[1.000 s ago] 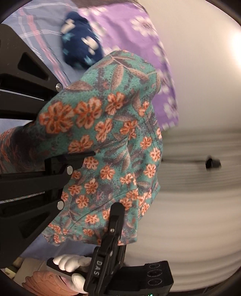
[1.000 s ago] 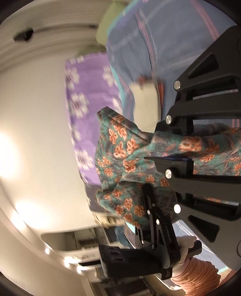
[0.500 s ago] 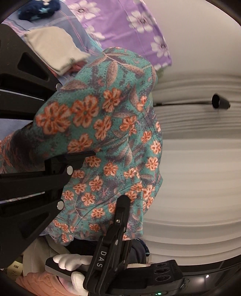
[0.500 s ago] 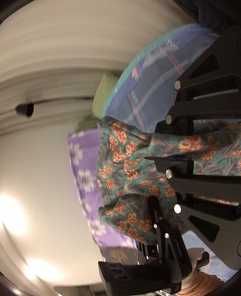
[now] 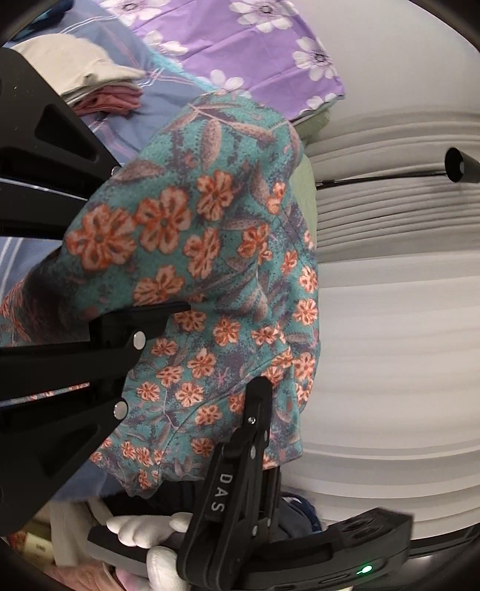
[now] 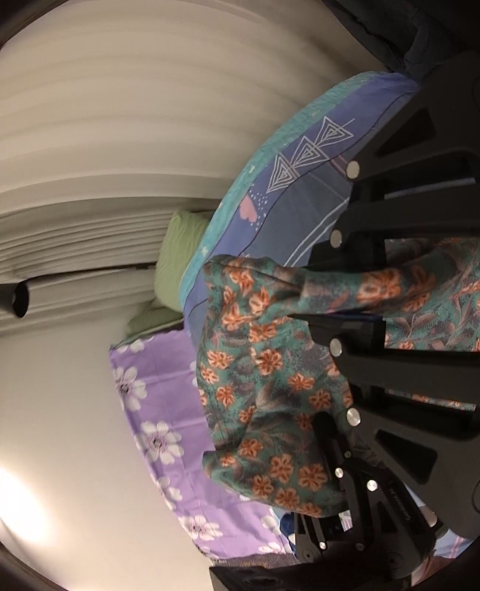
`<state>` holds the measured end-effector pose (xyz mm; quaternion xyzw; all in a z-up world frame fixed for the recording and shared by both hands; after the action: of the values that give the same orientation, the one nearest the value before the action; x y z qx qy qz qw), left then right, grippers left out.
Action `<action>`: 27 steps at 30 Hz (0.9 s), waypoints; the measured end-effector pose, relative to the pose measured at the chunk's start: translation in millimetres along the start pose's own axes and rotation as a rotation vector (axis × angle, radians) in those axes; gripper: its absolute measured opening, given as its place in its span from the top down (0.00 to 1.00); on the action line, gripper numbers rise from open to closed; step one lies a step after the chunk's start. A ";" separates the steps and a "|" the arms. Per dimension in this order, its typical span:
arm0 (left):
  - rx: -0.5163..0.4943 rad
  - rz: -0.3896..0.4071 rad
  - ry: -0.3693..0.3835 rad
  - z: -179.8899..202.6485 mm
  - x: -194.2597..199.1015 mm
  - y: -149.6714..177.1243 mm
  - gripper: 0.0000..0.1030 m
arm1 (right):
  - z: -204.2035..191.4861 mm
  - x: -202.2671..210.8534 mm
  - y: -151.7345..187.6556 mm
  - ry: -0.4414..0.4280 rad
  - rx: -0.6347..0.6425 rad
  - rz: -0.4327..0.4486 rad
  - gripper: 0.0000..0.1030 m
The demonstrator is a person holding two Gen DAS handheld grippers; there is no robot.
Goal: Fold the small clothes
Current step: 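Carry the shirt with both grippers and lay it flat on the bed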
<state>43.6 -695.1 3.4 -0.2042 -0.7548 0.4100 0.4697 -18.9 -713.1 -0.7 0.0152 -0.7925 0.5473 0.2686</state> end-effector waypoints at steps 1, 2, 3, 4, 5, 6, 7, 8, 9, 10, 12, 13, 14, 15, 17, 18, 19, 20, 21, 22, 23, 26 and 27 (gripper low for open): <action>0.002 0.002 -0.003 0.9 -6.5 0.1 0.90 | 3.8 -7.1 0.3 0.015 0.003 -0.008 0.85; 0.012 -0.003 -0.003 -0.3 -14.7 1.1 0.90 | 7.2 -14.0 0.2 0.028 0.004 -0.017 0.85; 0.025 -0.009 -0.002 -1.7 -22.4 2.9 0.89 | 8.7 -17.4 0.4 0.035 0.002 -0.024 0.85; 0.034 -0.012 -0.003 -1.8 -26.2 4.5 0.87 | 11.6 -24.4 -0.1 0.044 0.000 -0.035 0.85; 0.046 -0.019 -0.009 -4.5 -35.6 8.0 0.86 | 14.2 -30.5 -0.6 0.052 0.000 -0.043 0.84; 0.051 -0.036 -0.022 -7.9 -46.6 13.6 0.79 | 19.3 -40.5 -1.4 0.068 -0.001 -0.052 0.81; 0.052 -0.056 -0.038 -9.6 -53.9 19.0 0.71 | 24.3 -46.1 -2.0 0.100 -0.003 -0.052 0.70; 0.058 -0.100 -0.068 -16.6 -66.6 31.5 0.69 | 32.6 -51.9 -1.5 0.152 -0.007 -0.052 0.62; 0.067 -0.125 -0.087 -21.3 -72.6 41.8 0.68 | 43.4 -58.1 1.6 0.210 -0.019 -0.063 0.53; 0.077 -0.143 -0.105 -27.1 -75.7 52.4 0.66 | 56.6 -64.6 11.0 0.259 -0.057 -0.096 0.58; 0.084 -0.167 -0.096 -36.1 -75.8 74.7 0.65 | 66.8 -66.2 29.2 0.245 -0.137 -0.114 0.62; 0.075 -0.170 -0.088 -39.0 -75.2 81.8 0.63 | 65.7 -65.7 40.5 0.189 -0.176 -0.112 0.63; 0.056 -0.170 -0.085 -40.2 -71.0 90.4 0.62 | 62.4 -64.6 52.6 0.151 -0.191 -0.122 0.64; 0.045 -0.171 -0.078 -40.9 -69.8 95.1 0.61 | 57.7 -62.8 64.2 0.133 -0.184 -0.133 0.66; 0.044 -0.176 -0.038 -37.6 -63.9 103.8 0.61 | 48.6 -61.0 81.2 0.112 -0.164 -0.154 0.68; 0.047 -0.178 -0.023 -35.6 -61.7 107.1 0.61 | 41.9 -59.6 89.3 0.095 -0.156 -0.163 0.68; 0.045 -0.181 -0.015 -31.8 -59.7 109.0 0.60 | 33.8 -56.9 100.9 0.071 -0.143 -0.170 0.68; 0.035 -0.195 -0.014 -27.3 -62.1 112.6 0.60 | 29.5 -56.8 107.4 0.065 -0.130 -0.178 0.68; 0.023 -0.216 -0.023 -22.9 -65.3 119.5 0.60 | 25.0 -57.7 112.8 0.071 -0.117 -0.191 0.68; 0.001 -0.237 -0.049 -17.4 -68.2 127.3 0.60 | 22.9 -62.2 124.6 0.095 -0.101 -0.230 0.67; -0.004 -0.224 -0.065 -17.3 -67.8 128.3 0.60 | 22.4 -70.1 135.4 0.117 -0.092 -0.277 0.67; 0.013 -0.223 -0.083 -19.2 -60.4 126.4 0.60 | 24.1 -69.2 147.1 0.148 -0.110 -0.279 0.66; 0.020 -0.225 -0.077 -20.9 -55.8 125.1 0.60 | 24.1 -63.3 145.0 0.156 -0.130 -0.268 0.66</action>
<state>78.9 -652.3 -123.6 -0.0977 -0.7863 0.3697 0.4852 -20.8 -693.2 -159.5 0.0610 -0.7939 0.4536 0.4003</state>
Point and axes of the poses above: each gripper's, at about its wrist camera, not at the fingertips, and x roughly against the way its jaws point, z to its right, y to its underside, the point moved 8 cm from there along -x, roughly the way its jaws point, and after that the axes turned 13 degrees about -y, right-handed, at the moved point
